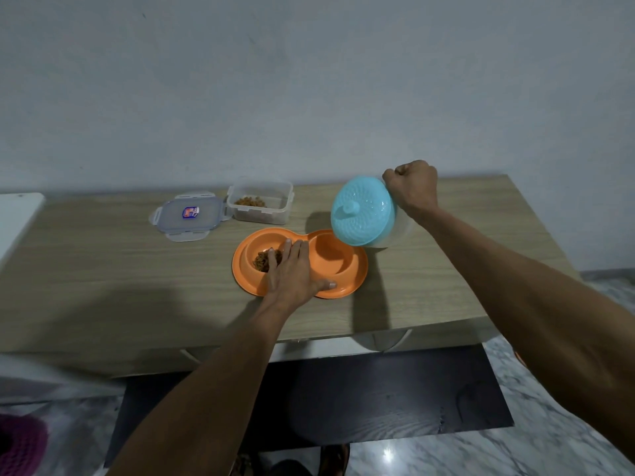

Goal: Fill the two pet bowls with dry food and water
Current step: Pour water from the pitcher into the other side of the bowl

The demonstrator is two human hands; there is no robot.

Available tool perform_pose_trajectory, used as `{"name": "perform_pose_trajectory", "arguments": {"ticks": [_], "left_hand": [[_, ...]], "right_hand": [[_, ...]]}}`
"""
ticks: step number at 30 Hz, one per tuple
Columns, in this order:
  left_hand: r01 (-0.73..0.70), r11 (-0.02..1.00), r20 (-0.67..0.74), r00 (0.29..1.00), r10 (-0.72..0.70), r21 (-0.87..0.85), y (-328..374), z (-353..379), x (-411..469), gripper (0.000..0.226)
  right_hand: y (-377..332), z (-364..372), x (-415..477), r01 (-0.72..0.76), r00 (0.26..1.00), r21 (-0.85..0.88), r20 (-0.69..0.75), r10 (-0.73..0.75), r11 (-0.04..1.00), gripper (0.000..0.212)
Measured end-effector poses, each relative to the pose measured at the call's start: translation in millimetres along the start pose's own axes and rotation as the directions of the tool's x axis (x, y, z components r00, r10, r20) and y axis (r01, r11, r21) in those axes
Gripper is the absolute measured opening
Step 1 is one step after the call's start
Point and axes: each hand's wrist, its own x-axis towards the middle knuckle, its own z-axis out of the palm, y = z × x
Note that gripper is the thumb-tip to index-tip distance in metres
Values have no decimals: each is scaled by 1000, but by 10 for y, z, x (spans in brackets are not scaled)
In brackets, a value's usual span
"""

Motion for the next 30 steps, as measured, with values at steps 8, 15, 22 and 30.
{"name": "perform_pose_trajectory", "arguments": {"ticks": [8,15,22,30], "left_hand": [[-2,1000,-9,1000,2,1,-13,27,15,112],[10,1000,5,1000,-10,0,0,25,20,112],[7,1000,6,1000,-7,-2,-3,21,11,113],[12,1000,12,1000,-12,0,5,9,11,112]], "right_hand": [[-65,-25,-69,84,996,-73,7,-83,994,41],[-48,-19,-67,111,994,-83,-2,-112,990,40],[-20,-15,-60,103,995,-83,2,-104,991,40],[-9,-29,-52,107,994,-88,2,-107,990,41]]}}
